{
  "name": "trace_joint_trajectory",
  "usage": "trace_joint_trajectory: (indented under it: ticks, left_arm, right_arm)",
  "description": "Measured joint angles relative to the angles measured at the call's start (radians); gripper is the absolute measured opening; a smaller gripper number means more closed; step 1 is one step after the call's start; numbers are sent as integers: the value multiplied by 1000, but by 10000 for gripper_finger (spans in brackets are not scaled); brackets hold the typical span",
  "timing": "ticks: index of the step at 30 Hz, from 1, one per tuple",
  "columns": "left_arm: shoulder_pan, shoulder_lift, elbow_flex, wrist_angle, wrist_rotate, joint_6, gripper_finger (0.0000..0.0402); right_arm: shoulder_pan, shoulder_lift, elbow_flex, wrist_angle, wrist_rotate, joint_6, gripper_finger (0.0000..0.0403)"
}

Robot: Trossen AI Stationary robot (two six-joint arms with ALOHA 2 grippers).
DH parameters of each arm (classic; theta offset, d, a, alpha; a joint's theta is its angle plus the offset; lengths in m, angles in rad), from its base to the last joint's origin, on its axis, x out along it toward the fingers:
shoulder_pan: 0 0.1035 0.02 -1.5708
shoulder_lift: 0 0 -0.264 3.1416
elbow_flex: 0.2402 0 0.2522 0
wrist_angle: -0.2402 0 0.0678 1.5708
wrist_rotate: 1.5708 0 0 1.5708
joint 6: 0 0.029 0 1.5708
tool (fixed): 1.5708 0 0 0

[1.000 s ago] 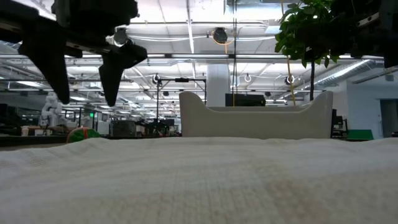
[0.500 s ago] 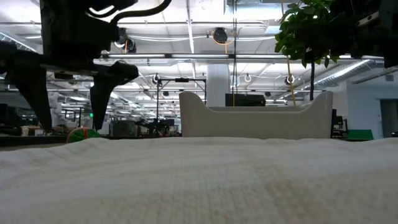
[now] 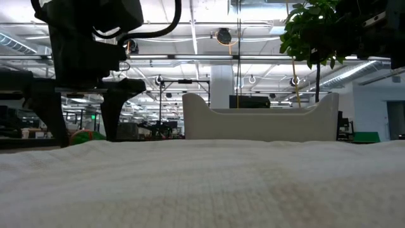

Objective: Pick and placing Produce into tupperware
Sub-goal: Put the orange carrot into the gray bin

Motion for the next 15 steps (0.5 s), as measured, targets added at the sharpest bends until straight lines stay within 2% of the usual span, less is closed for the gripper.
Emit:
trace_joint_trajectory:
  ticks: [9,15]
  left_arm:
    - [2,0,-1,6,58,-3,278]
    - [2,0,-1,6,76,-16,235]
  right_arm:
    - [0,0,0,0,0,-1,0]
    - [0,0,0,0,0,-1,0]
